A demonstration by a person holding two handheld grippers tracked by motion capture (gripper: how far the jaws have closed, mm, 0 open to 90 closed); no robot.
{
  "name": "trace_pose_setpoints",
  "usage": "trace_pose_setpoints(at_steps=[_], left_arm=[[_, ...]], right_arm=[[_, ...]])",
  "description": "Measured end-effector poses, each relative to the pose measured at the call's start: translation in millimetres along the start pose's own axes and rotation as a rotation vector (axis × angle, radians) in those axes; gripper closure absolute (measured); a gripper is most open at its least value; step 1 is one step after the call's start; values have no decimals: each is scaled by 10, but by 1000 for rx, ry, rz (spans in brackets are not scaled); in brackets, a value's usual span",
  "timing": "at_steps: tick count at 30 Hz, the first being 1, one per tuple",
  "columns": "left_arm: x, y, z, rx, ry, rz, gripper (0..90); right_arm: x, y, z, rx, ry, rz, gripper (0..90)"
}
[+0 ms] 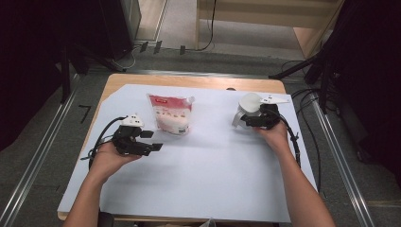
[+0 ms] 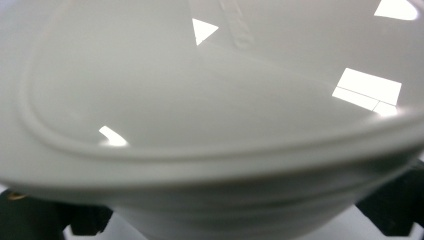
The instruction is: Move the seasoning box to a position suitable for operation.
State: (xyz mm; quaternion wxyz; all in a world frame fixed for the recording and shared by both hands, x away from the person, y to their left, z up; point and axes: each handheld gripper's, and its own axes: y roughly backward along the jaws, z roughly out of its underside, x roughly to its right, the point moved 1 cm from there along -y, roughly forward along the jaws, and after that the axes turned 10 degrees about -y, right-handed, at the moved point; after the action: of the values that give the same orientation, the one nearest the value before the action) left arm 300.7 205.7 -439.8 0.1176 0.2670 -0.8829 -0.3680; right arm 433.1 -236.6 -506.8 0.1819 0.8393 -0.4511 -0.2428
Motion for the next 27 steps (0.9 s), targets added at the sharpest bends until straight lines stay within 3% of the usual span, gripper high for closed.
trace_pose_setpoints(at_steps=[10, 14, 23, 27], left_arm=[[-1, 4, 3, 3, 5, 3, 369], [2, -4, -15, 0, 27, 17, 370], [59, -31, -70, 0, 9, 32, 370], [87, -43, -96, -3, -6, 40, 369]], right_arm=[[-40, 14, -9, 5, -17, 12, 141], [-78, 49, -17, -8, -14, 27, 143], [-191, 249, -18, -11, -2, -2, 145], [-287, 350, 12, -7, 1, -36, 145]])
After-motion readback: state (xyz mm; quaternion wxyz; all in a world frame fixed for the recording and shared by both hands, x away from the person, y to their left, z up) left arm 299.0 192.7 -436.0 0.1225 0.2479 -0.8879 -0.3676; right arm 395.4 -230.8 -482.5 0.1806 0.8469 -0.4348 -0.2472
